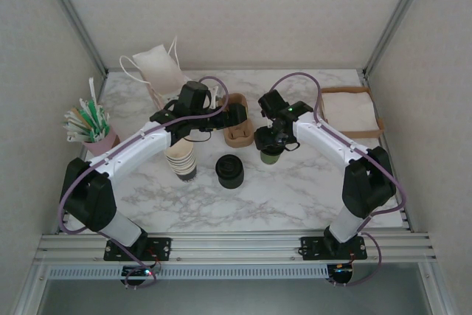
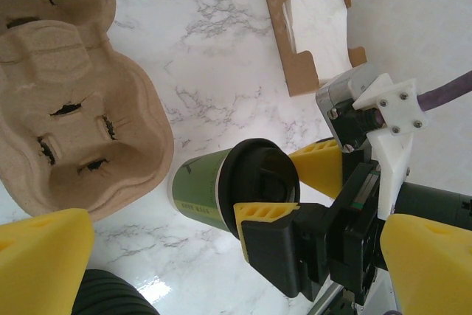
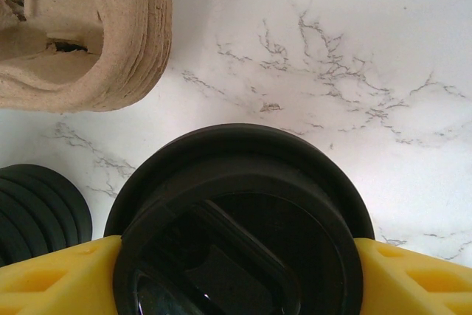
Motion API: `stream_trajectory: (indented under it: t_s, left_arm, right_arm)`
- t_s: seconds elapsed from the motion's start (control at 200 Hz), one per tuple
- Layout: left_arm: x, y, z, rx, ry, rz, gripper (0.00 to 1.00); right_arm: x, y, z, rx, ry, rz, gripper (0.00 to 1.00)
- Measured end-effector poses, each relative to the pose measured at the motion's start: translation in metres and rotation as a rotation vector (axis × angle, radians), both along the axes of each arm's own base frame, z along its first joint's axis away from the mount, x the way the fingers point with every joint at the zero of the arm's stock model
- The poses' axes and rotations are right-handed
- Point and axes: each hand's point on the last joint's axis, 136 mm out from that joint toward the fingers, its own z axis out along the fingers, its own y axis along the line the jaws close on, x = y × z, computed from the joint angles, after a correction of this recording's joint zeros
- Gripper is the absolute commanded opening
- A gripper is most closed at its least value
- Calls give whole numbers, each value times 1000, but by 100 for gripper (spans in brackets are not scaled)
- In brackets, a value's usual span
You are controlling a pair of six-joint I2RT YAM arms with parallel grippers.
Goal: Pack the takeout coffee
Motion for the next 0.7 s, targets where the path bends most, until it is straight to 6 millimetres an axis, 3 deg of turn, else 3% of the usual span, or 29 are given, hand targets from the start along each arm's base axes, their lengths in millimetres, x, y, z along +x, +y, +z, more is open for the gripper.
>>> stream_trajectory:
  t_s: [0.471, 0.696]
  left_arm:
    - [0, -1, -1, 0, 4, -4, 100]
    - [0, -5, -5, 2, 12, -13, 100]
  right_arm:
    - [-27, -5, 1, 17, 71, 33, 75]
    - [-36, -7, 1, 18, 94, 56, 84]
